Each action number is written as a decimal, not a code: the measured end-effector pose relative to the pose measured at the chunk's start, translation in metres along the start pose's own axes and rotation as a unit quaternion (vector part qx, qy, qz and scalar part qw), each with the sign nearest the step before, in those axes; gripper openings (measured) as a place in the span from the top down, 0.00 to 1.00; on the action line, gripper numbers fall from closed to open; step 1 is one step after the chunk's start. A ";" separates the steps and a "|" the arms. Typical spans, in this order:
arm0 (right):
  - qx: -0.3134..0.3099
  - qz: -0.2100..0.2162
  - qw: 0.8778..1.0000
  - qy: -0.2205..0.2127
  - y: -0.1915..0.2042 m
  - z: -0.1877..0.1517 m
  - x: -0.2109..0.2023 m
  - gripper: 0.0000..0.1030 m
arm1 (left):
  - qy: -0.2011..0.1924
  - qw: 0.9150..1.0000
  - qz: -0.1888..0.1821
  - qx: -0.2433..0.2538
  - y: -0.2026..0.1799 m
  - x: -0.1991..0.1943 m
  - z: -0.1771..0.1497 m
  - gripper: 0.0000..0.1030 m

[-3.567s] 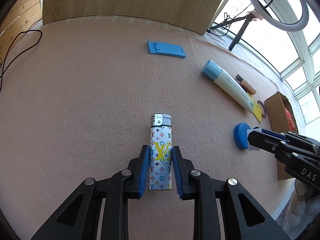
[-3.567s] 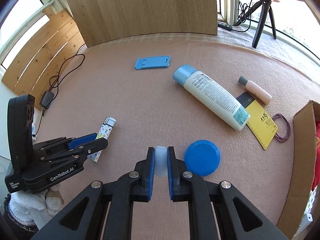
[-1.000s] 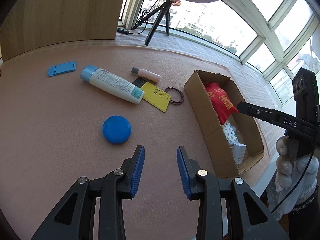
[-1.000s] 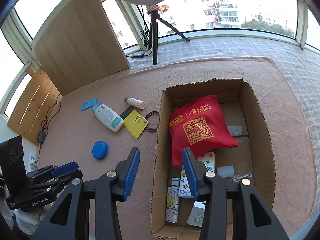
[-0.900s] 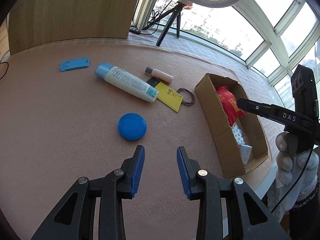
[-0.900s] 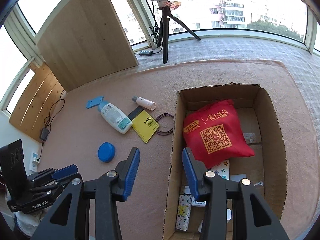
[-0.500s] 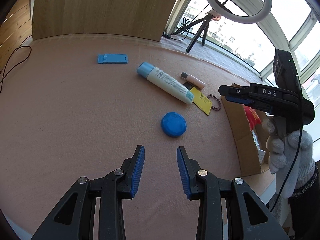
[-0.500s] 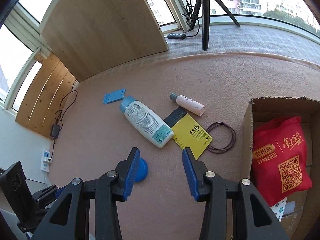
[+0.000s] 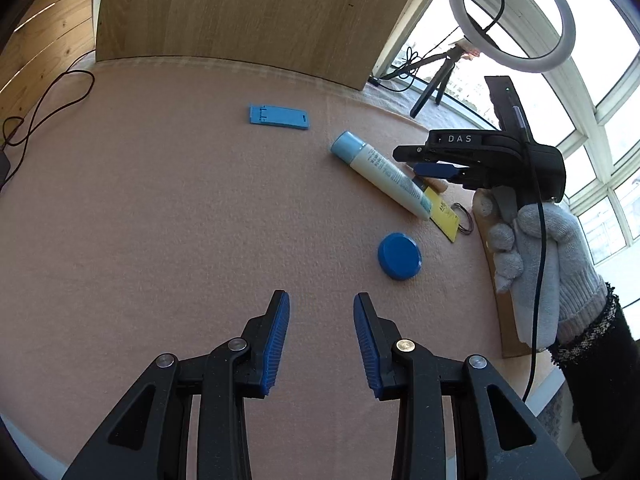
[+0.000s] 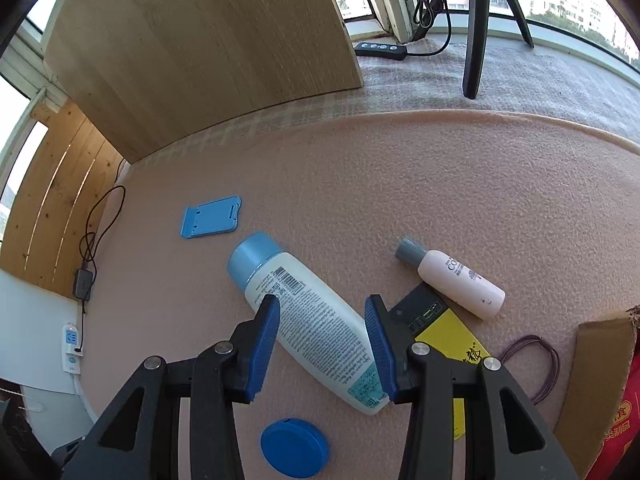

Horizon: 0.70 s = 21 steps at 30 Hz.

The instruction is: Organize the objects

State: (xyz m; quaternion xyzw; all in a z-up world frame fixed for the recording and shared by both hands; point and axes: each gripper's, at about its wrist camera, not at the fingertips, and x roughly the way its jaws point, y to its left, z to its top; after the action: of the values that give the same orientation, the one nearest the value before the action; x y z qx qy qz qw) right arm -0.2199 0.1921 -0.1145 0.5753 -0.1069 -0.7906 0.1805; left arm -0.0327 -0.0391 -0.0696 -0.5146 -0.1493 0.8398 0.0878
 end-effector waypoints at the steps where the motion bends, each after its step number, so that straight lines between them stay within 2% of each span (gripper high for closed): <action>1: -0.001 0.001 1.000 0.004 0.002 0.002 0.004 0.61 | 0.001 1.000 0.000 -0.002 0.003 0.000 0.000 0.65; 11: -0.012 0.031 0.999 0.037 0.027 0.001 0.028 0.63 | 0.005 1.000 0.003 -0.014 0.020 0.003 -0.001 0.65; 21: -0.016 0.076 0.995 0.071 0.071 -0.020 0.053 0.74 | 0.007 1.000 0.002 -0.016 0.021 0.001 -0.003 0.65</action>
State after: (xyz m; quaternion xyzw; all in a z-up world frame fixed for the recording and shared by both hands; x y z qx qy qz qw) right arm -0.2045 0.1066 -0.1405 0.6170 -0.1246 -0.7337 0.2559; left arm -0.0308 -0.0584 -0.0792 -0.5221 -0.1606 0.8339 0.0788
